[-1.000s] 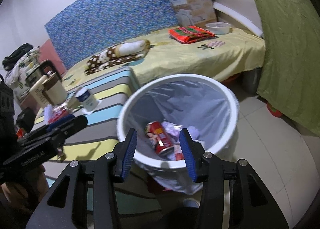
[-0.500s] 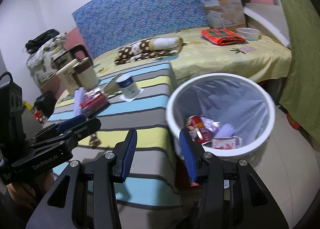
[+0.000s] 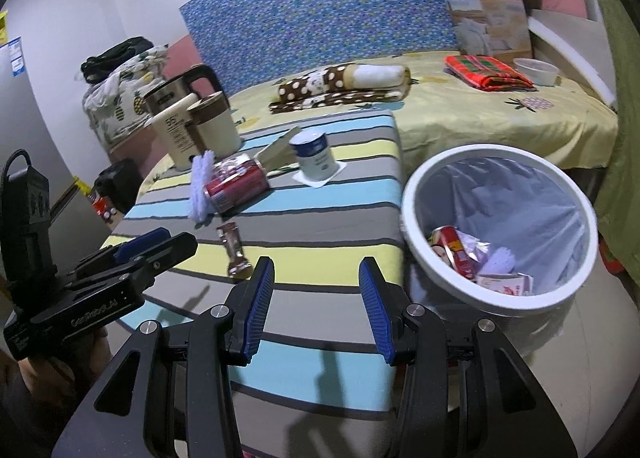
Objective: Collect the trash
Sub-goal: 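Move both tools back toward the remaining trash on the table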
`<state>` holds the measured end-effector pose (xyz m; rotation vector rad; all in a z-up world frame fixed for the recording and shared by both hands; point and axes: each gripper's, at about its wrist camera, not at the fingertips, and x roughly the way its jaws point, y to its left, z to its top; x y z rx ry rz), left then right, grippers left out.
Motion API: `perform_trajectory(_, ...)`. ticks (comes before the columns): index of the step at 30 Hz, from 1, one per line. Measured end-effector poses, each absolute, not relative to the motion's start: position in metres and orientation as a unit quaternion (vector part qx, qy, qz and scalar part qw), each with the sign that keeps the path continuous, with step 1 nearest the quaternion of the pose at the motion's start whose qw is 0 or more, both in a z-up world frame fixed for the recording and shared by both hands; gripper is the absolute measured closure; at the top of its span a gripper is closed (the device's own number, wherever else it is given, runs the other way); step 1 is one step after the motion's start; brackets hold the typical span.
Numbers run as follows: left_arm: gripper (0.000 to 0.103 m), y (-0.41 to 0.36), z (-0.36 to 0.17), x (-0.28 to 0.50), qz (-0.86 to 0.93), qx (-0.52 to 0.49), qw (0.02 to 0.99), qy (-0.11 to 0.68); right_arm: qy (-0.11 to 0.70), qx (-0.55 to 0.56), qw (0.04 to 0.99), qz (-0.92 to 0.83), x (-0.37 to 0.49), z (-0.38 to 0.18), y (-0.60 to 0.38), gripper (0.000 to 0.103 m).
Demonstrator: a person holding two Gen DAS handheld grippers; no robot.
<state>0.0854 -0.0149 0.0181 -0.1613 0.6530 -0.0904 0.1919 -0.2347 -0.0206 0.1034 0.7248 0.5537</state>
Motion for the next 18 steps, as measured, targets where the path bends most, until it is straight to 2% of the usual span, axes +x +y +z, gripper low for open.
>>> perform_trajectory(18, 0.046, 0.044, 0.009, 0.084, 0.002, -0.096, 0.942, 0.321, 0.371, 0.01, 0.87, 0.326, 0.2, -0.031, -0.178, 0.057)
